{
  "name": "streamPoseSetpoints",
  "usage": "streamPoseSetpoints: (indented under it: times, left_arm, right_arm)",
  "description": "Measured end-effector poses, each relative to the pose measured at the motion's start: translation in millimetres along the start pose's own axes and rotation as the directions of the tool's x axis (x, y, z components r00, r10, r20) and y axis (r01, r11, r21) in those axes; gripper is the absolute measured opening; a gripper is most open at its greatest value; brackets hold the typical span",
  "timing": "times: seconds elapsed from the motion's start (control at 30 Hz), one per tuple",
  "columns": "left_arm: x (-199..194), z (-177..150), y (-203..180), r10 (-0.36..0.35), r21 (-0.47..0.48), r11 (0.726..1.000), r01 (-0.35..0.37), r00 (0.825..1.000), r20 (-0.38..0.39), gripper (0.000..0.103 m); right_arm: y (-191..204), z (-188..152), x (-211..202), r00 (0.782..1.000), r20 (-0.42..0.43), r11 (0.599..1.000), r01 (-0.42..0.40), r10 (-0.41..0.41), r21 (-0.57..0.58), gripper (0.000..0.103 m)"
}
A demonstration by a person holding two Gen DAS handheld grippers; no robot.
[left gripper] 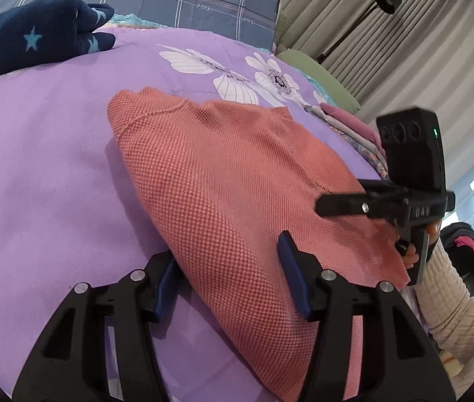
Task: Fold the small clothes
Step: 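Grasp the folded sweatshirt edge with the left gripper while the right gripper grasps beside it, then lift the folded sweatshirt with both grippers and carry it toward the clothes stack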
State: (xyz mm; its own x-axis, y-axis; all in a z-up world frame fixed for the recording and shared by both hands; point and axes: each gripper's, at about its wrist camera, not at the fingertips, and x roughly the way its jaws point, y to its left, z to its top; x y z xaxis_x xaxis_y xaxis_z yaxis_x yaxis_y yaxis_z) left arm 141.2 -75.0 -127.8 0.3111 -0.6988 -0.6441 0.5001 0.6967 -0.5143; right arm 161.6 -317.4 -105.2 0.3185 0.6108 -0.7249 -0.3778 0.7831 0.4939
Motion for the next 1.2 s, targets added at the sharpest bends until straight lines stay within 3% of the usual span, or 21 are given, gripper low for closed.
streamPoseSetpoints:
  times: [0.23,0.33,0.43,0.53,0.77,1.0,1.03,1.1,1.13,1.2]
  left_arm:
    - [-1.1,-2.3,-1.0,0.005,0.007,1.000,-0.005,1.000,0.009,0.056]
    - [-0.8,-2.1,-0.3,0.003,0.005,1.000,-0.003,1.000,0.008,0.056]
    - [-0.6,-1.8,-0.8,0.003,0.005,1.000,-0.003,1.000,0.006,0.056]
    - [-1.2,-2.0,0.9,-0.006,-0.001,1.000,0.006,1.000,0.007,0.056]
    - [-1.4,-3.1,2.6,-0.015,-0.006,1.000,0.015,1.000,0.010,0.056]
    - [1.9,-0.9,1.5,-0.008,-0.005,1.000,0.008,1.000,0.006,0.056]
    - [3.5,0.6,0.7,-0.005,-0.005,1.000,0.005,1.000,0.005,0.056]
    - [6.9,4.7,-2.2,0.012,-0.001,1.000,-0.012,1.000,0.006,0.054]
    - [7.5,6.5,-3.8,0.030,0.002,1.000,-0.030,1.000,0.008,0.046]
    - [5.1,10.2,-12.1,0.068,0.013,0.998,-0.068,0.998,0.014,0.034]
  right_arm:
    - [-4.3,-23.5,-33.1,0.999,0.008,1.000,0.031,-0.031,0.005,0.062]
    - [-11.1,-27.0,-29.6,1.000,-0.001,1.000,0.012,-0.012,0.017,0.065]
    - [-15.1,-20.9,-22.4,0.999,0.015,0.999,-0.042,0.041,0.023,0.074]
    - [-16.2,-10.4,-11.8,0.997,0.028,0.997,-0.067,0.066,0.035,0.075]
    - [-4.2,-12.6,-12.7,1.000,0.017,1.000,-0.022,0.023,-0.022,0.075]
    - [-18.2,-18.3,-14.1,0.986,0.048,0.987,-0.161,0.160,0.009,0.074]
    - [-19.3,-13.7,-7.8,0.980,0.049,0.981,-0.195,0.193,0.022,0.069]
    - [-18.7,-6.4,1.6,0.983,0.048,0.982,-0.181,0.179,0.044,0.055]
    - [-18.0,-3.4,5.6,0.991,0.046,0.990,-0.131,0.128,0.054,0.038]
    - [-16.7,-3.7,1.2,0.993,0.062,0.991,-0.106,0.101,0.078,0.027]
